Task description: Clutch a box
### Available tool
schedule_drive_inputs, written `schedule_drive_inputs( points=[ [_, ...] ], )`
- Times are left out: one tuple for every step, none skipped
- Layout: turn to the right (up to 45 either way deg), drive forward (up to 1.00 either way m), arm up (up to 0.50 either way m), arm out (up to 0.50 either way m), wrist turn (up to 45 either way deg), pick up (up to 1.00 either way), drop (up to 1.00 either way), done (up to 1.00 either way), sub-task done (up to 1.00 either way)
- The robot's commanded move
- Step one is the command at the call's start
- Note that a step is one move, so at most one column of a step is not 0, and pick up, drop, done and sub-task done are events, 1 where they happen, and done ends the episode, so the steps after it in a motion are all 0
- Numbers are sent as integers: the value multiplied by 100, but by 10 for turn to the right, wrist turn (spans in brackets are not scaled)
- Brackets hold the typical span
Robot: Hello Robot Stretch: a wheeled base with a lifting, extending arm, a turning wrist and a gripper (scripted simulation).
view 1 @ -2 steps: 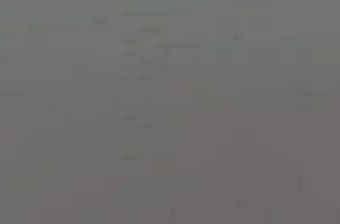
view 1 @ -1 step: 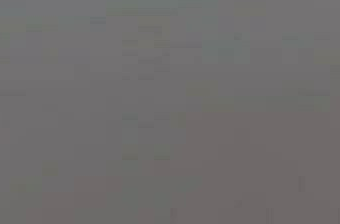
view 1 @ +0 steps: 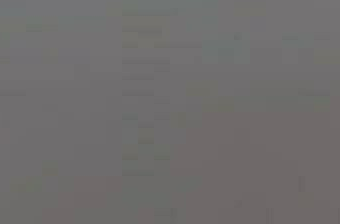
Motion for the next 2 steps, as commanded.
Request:
schedule_drive_inputs(
  points=[
    [0, 0, 0, 0, 450, 0, 0, 0, 0],
    [0, 0, 0, 0, 360, 0, 0, 0, 0]
  ],
)
